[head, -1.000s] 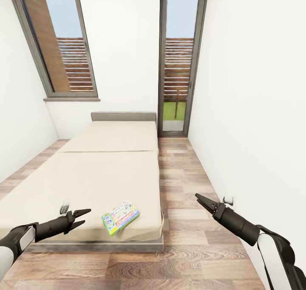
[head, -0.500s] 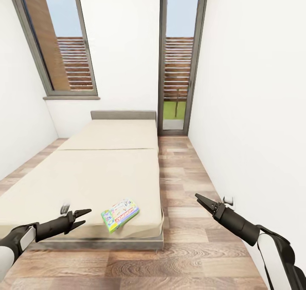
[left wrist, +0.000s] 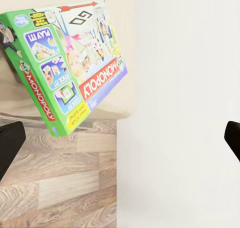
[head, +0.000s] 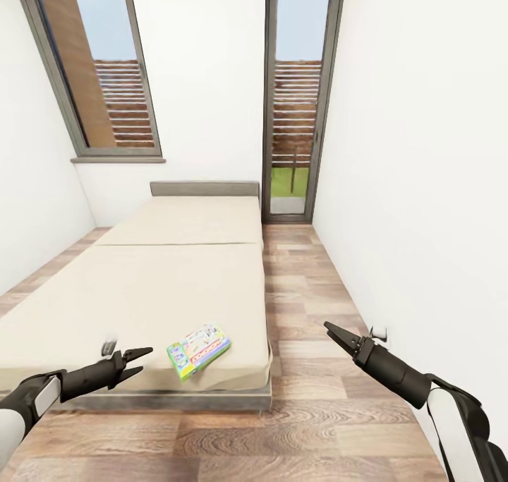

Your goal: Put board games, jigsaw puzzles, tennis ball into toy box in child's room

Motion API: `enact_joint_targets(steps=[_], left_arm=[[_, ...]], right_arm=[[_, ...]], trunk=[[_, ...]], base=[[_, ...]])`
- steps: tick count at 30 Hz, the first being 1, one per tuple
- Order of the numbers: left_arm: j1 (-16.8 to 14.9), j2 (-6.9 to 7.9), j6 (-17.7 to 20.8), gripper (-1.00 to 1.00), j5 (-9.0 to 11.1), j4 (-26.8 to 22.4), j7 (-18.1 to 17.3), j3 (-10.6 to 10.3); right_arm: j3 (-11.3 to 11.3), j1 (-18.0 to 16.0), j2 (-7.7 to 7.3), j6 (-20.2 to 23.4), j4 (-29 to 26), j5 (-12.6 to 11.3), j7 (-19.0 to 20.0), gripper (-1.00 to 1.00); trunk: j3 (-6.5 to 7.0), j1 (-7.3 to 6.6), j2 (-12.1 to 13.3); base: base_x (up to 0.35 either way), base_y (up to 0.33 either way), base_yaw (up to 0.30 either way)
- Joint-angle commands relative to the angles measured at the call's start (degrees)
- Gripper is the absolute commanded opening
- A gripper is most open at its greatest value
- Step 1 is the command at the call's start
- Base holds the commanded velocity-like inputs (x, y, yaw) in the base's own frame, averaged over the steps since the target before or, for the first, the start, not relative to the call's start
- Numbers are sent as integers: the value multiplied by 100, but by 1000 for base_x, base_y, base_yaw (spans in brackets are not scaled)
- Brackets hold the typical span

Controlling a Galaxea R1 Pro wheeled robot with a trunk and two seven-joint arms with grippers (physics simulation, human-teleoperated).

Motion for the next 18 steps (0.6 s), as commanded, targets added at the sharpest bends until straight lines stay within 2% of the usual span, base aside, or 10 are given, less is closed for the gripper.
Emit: enact_joint_targets(steps=[1, 18], left_arm=[[-3, 1, 45, 100, 32, 1, -9, -11], [-3, -7, 28, 100, 20, -3, -38, -10]], right_arm=[[-6, -4, 2, 28, 0, 1, 17, 100], [-6, -4, 9, 29, 0, 4, 15, 100]], trunk=[[-24, 22, -44], [-329, 395, -726]], base=[[0, 0, 0], [0, 0, 0]])
